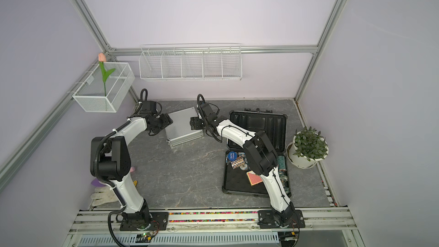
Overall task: Open the poker set cases
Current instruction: Adjust the poker set case at the center of the board.
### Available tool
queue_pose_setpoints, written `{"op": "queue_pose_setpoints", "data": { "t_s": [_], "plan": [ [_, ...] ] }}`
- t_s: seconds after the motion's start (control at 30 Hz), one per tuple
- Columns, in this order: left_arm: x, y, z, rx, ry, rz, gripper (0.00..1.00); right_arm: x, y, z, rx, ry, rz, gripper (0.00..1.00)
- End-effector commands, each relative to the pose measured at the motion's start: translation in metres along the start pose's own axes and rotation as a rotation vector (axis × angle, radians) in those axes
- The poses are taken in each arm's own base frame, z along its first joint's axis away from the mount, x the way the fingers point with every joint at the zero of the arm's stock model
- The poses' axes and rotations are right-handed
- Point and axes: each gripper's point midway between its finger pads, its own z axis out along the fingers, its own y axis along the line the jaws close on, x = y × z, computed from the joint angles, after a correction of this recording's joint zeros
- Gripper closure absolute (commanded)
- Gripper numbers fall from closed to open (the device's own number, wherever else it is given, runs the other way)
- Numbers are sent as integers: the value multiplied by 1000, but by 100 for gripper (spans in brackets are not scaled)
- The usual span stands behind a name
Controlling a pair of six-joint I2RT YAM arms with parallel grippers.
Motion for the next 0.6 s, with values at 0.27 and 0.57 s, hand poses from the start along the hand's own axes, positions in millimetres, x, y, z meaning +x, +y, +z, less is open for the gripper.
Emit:
{"op": "queue_pose_setpoints", "data": {
  "t_s": [0.27,0.57],
  "plan": [
    [9,1,17,14,61,-4,24,45,2,26,-36,163,24,19],
    [19,-4,23,31,105,26,24,78,41,28,-139,243,-26,24]
  ]
}}
